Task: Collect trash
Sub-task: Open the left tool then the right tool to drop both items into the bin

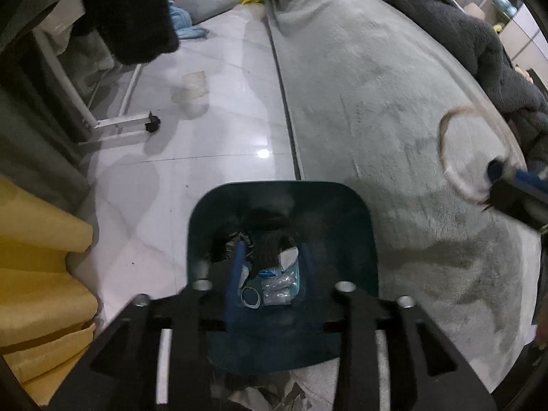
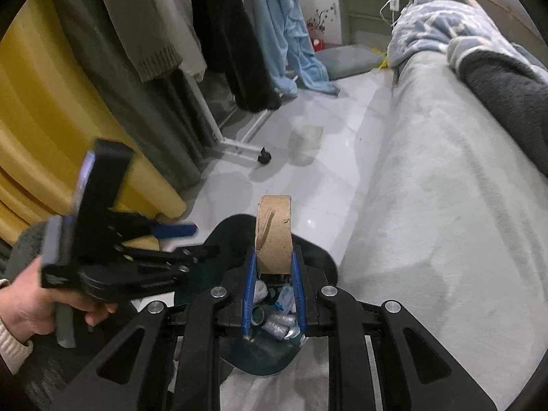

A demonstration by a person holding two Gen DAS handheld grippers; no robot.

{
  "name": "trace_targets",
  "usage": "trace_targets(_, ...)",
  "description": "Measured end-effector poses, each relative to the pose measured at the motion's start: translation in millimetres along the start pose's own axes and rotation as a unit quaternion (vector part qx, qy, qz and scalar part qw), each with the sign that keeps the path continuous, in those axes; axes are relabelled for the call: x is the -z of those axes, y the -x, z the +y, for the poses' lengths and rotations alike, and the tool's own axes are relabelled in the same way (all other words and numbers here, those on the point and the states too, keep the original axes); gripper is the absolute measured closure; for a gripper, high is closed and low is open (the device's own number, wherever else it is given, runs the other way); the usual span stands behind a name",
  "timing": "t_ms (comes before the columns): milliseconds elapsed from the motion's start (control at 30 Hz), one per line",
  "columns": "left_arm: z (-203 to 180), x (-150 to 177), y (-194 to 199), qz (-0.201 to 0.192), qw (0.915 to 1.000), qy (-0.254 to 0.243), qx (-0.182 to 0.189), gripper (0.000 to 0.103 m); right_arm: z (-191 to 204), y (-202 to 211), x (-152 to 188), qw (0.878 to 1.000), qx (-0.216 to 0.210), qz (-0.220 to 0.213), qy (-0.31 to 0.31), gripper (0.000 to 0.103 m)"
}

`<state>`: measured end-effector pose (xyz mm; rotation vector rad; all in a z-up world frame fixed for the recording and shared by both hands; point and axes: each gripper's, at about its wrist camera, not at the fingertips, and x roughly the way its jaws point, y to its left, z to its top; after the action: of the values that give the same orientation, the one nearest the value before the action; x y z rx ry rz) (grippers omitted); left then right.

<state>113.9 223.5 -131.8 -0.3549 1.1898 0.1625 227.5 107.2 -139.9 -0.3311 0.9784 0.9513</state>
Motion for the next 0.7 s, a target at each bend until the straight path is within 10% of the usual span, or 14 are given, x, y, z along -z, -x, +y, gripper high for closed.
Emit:
trace_targets(233, 10, -1, 26, -0.047, 0.9988, -0.005, -0.009, 0.025, -9, -34, 7, 0.999, 0.000, 0.040, -0.011, 0.083)
trace_targets(700, 7, -9, 93, -0.200, 0.9795, -0.012, -0.022, 0.009, 1, -76, 11, 0.995, -0.004, 0.093, -0.024, 0.082)
